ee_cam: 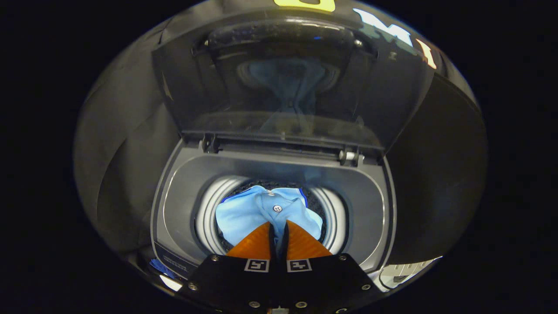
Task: Put the clothes into the washing machine and then close the washing machine lid.
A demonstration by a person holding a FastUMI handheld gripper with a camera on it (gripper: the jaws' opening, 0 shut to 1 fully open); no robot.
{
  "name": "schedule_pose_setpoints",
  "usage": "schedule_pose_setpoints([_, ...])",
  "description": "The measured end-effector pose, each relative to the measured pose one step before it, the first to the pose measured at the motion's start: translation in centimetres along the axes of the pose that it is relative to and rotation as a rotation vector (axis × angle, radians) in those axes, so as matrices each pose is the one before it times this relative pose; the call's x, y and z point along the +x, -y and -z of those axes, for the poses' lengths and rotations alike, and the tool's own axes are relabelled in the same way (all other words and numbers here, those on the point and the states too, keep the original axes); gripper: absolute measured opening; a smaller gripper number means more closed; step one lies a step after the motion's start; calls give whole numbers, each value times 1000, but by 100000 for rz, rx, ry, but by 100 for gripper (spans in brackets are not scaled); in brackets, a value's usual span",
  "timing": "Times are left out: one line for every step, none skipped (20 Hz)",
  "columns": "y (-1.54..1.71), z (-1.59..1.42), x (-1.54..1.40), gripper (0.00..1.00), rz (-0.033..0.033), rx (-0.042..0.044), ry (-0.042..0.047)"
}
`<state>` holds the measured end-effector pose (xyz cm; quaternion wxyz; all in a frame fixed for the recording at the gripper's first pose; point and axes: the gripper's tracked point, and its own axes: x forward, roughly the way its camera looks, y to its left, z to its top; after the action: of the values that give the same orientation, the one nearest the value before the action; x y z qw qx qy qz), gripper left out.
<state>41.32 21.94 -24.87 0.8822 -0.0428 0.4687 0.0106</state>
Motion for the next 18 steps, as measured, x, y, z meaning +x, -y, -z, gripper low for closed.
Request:
schedule_pose_setpoints([-103, 384, 381, 1, -395, -18, -859])
schedule_pose_setpoints([-128, 433, 373, 1, -326, 172, -707])
schedule_pose_setpoints([7, -6, -36, 1, -249, -54, -43])
schedule_pose_setpoints([46, -55, -38, 1, 207, -595, 49])
schedule_pose_setpoints([180, -52, -144, 2, 994, -611, -180])
schedule_pose_setpoints([109, 8, 38, 3, 624, -168, 248])
schedule_pose_setpoints([278, -160, -56, 4, 1821, 531, 516])
schedule_pose_setpoints([208, 20, 280, 7, 2953, 1268, 1123])
schedule_pose_setpoints([-158, -395, -401, 12, -266, 1209, 1948])
schedule_pose_setpoints([-793, -197, 25, 40, -3456, 1851, 1701])
schedule_pose_setpoints([-684, -406, -286, 68, -3328, 1700, 1425])
schedule_pose_setpoints([-55, -28, -286, 95, -631, 542, 233])
schedule_pose_setpoints([433, -59, -222, 97, 1034, -868, 53])
schedule_pose_setpoints([574, 13, 65, 97, 2011, -2046, 53])
schedule_pose_setpoints([358, -38, -122, 97, 1639, -2040, -66])
schedule_pose_setpoints([-139, -109, -34, 98, 701, -1129, 400])
schedule_pose_setpoints([-74, -174, -69, 97, -333, -20, 109])
schedule_pose_setpoints([-254, 249, -221, 97, -281, 344, -212])
